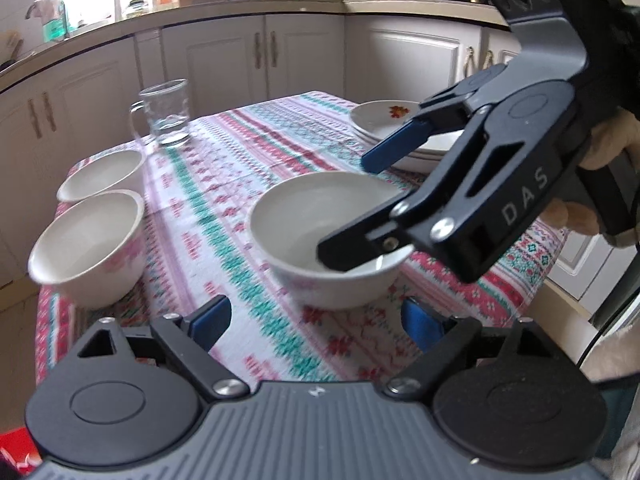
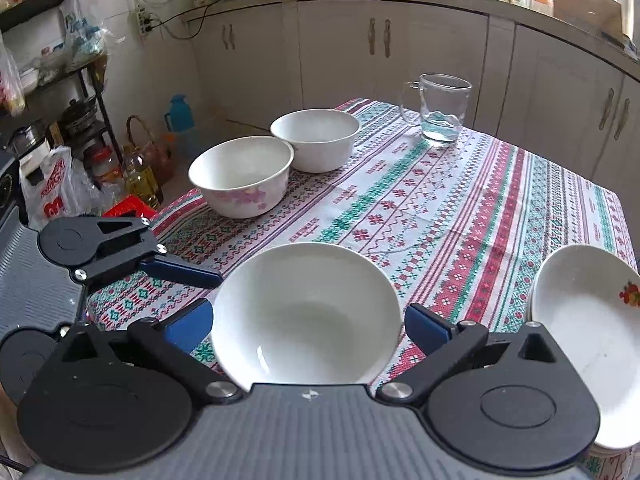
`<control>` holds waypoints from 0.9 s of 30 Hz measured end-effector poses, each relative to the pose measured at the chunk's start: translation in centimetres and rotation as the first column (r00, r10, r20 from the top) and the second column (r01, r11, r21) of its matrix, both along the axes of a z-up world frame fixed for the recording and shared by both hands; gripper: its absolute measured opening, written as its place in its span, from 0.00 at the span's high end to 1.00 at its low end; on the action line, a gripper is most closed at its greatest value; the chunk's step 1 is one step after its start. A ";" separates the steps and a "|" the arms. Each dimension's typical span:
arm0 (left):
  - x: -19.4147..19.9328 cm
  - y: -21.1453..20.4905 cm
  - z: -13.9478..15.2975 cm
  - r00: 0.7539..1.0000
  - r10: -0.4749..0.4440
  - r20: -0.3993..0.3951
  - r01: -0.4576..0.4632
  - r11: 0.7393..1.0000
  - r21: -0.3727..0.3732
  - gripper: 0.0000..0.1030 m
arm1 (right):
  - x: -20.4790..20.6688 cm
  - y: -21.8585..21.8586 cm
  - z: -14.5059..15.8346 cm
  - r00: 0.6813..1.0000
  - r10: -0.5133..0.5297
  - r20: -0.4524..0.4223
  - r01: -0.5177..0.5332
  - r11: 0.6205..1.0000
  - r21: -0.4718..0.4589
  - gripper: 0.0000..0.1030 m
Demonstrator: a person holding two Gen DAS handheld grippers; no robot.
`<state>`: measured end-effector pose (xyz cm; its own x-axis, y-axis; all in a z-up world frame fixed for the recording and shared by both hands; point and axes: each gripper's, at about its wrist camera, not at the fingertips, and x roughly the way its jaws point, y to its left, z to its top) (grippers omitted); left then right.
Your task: Organize plates and bowls
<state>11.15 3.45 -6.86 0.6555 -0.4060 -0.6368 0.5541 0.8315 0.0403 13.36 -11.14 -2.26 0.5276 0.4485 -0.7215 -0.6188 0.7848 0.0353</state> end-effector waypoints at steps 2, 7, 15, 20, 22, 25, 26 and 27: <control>-0.3 0.9 0.2 1.000 0.030 0.005 -0.030 1.000 0.005 0.11 | -0.2 0.4 0.3 1.000 0.019 0.005 -0.019 1.000 0.000 0.00; -0.6 3.4 0.5 0.992 0.124 0.025 -0.125 0.992 0.032 0.07 | -0.5 2.2 1.5 0.997 0.058 0.044 -0.056 0.998 -0.029 0.00; -0.3 7.4 1.7 0.959 0.278 0.061 -0.280 0.960 0.031 0.07 | -0.1 5.9 2.4 0.986 0.123 0.112 -0.115 0.990 -0.081 0.00; 0.8 9.7 2.3 0.935 0.349 0.057 -0.351 0.936 0.023 0.07 | 0.2 7.4 1.7 0.982 0.148 0.116 -0.137 0.986 -0.100 0.00; 1.5 10.6 2.3 0.926 0.374 0.050 -0.375 0.927 0.024 0.07 | 0.4 7.8 1.5 0.982 0.147 0.121 -0.135 0.986 -0.098 0.00; 2.9 11.7 2.4 0.915 0.401 0.031 -0.402 0.915 0.025 0.07 | 0.9 8.7 1.2 0.982 0.137 0.129 -0.124 0.987 -0.101 0.00; 3.3 12.0 2.5 0.913 0.407 0.025 -0.407 0.913 0.021 0.07 | 1.1 8.9 1.0 0.982 0.137 0.126 -0.125 0.987 -0.101 0.00; 3.8 12.4 2.6 0.910 0.413 0.017 -0.413 0.910 0.014 0.07 | 1.4 9.2 0.8 0.983 0.136 0.121 -0.124 0.987 -0.101 0.00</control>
